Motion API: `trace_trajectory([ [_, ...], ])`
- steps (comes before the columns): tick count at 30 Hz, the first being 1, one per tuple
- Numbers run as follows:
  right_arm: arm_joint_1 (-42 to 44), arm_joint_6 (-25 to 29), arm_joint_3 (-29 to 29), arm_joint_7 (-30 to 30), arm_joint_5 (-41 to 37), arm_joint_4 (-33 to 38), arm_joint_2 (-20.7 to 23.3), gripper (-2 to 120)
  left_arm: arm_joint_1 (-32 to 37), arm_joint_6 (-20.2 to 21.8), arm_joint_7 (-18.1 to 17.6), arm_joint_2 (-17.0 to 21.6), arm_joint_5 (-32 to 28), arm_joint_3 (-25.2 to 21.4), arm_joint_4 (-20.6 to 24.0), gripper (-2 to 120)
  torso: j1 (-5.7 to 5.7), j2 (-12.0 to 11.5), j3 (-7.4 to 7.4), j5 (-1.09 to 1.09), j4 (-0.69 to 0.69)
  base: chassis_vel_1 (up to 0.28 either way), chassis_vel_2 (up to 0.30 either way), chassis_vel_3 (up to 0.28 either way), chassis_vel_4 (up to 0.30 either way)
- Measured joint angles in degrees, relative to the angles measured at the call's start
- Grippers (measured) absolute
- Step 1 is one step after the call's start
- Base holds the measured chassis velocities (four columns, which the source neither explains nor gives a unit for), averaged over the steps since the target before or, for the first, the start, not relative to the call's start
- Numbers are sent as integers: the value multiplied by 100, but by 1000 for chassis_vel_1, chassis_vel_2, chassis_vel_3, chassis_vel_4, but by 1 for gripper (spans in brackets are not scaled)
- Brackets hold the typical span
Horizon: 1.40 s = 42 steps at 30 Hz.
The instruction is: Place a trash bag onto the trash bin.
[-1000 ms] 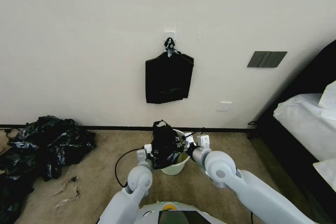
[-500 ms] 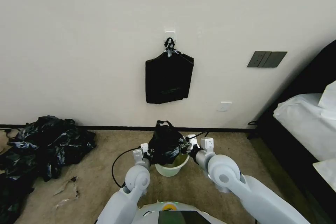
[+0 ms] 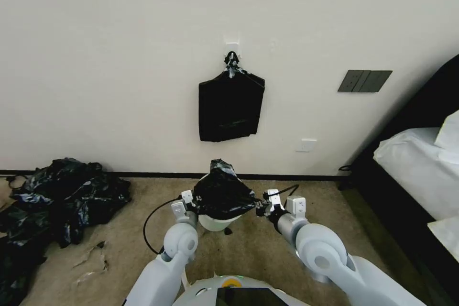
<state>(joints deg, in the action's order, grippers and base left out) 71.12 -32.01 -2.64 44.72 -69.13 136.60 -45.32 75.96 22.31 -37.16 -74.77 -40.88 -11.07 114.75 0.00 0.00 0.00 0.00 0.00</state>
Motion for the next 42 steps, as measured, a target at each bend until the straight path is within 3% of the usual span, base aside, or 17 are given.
trace_trajectory([
  [7, 292, -23, -126, 36, 69, -4, -75, 0, 34, -66, 7, 52, -7, -40, 121, 7, 0, 0, 0, 0, 0, 0, 0, 0, 0],
  [14, 515, 7, -114, -238, 674, -188, -256, 2, 295, -91, 215, 188, -11, -54, 429, 7, 0, 0, 0, -1, 1, 0, 0, 0, 0],
  [18, 754, 123, -132, -599, 1395, -138, -184, 15, 456, -91, 321, 313, 36, -118, 596, 7, 0, 0, 0, 0, 1, 0, 0, 0, 0],
  [21, 1200, 250, -317, -1136, 2276, 172, 2, 31, 586, -91, 420, 482, 80, -220, 800, 7, 0, 0, 0, 0, 0, 0, 0, 0, 0],
  [28, 1779, 545, -751, -1464, 2978, 483, 182, 52, 585, -96, 431, 598, 83, -282, 878, 7, 0, 1, 0, -1, 0, 0, 0, 0, 0],
  [30, 1972, 871, -966, -1639, 3404, 542, 195, 63, 573, -103, 430, 644, 78, -283, 879, 7, 0, 1, 0, 0, -1, 0, 0, 0, 0],
  [36, 2129, 1734, -1198, -2196, 3696, 561, 236, 80, 547, -112, 422, 649, 43, -286, 879, 7, 0, 1, 0, -1, -1, 0, 0, 0, 0],
  [38, 2105, 2176, -1242, -2801, 3875, 475, 299, 92, 564, -112, 454, 663, 69, -290, 898, 7, 0, 1, 0, 0, -1, 0, 0, 0, 0],
  [42, 1701, 2172, -1085, -3434, 3948, 452, 445, 100, 639, -66, 514, 720, 150, -273, 1023, 7, 0, 1, 0, 0, 0, 0, 0, 0, 0],
])
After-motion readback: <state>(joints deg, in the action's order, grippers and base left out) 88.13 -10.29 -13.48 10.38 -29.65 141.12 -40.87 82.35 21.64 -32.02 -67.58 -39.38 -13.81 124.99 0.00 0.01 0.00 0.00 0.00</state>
